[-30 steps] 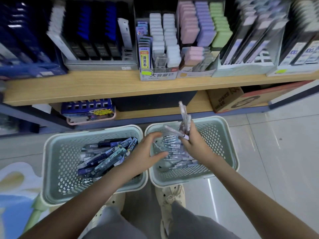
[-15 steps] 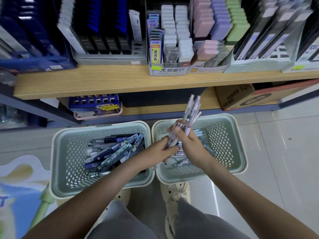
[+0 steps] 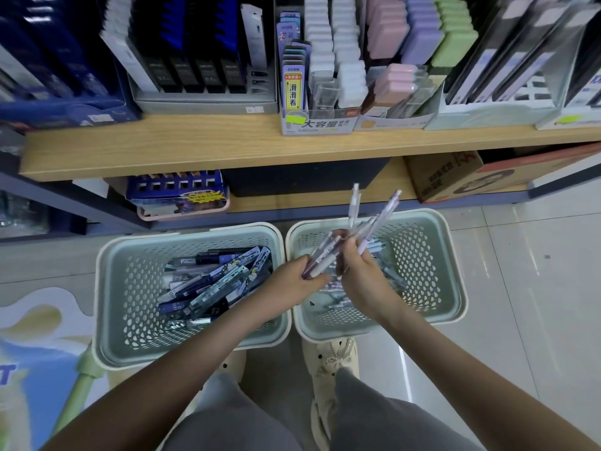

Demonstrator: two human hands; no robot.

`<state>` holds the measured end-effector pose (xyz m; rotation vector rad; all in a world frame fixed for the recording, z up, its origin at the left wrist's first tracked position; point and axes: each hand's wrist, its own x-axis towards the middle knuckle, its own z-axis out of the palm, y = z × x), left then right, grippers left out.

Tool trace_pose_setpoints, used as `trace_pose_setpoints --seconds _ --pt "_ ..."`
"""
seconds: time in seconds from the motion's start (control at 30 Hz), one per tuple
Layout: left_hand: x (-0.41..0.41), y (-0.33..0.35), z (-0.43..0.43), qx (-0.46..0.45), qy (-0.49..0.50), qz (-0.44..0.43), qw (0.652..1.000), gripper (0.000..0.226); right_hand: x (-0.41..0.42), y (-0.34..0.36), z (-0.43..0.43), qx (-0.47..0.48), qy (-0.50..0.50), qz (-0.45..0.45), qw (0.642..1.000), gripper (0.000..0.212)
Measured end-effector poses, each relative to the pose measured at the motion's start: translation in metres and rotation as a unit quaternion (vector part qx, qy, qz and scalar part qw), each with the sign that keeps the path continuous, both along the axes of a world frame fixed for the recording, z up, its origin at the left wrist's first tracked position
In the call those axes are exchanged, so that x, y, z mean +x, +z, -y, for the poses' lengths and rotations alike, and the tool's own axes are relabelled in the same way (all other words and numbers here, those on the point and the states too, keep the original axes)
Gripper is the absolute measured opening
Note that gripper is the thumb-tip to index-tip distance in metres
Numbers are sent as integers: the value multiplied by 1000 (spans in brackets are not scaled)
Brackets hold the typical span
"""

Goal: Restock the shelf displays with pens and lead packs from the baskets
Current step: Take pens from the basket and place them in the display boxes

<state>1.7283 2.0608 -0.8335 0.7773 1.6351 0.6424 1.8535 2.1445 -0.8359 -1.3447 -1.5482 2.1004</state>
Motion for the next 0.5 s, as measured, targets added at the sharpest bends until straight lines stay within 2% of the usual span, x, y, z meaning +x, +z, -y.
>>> trace_pose_setpoints --seconds 0.07,0.17,0.23,0.37,0.5 --pt "-5 0 4 5 60 56 997 7 4 0 -8 20 -30 23 999 41" --pt "-12 1 8 3 165 135 977 6 9 -2 -14 -44 -81 -47 995 21" --pt "-15 3 8 0 188 145 971 4 8 0 -12 -58 -55 -66 995 20" --pt "-14 9 10 -3 136 130 982 3 2 4 0 -23 25 -25 999 26" --pt "-14 11 13 -14 76 133 988 4 -5 10 1 -42 -62 -54 996 32"
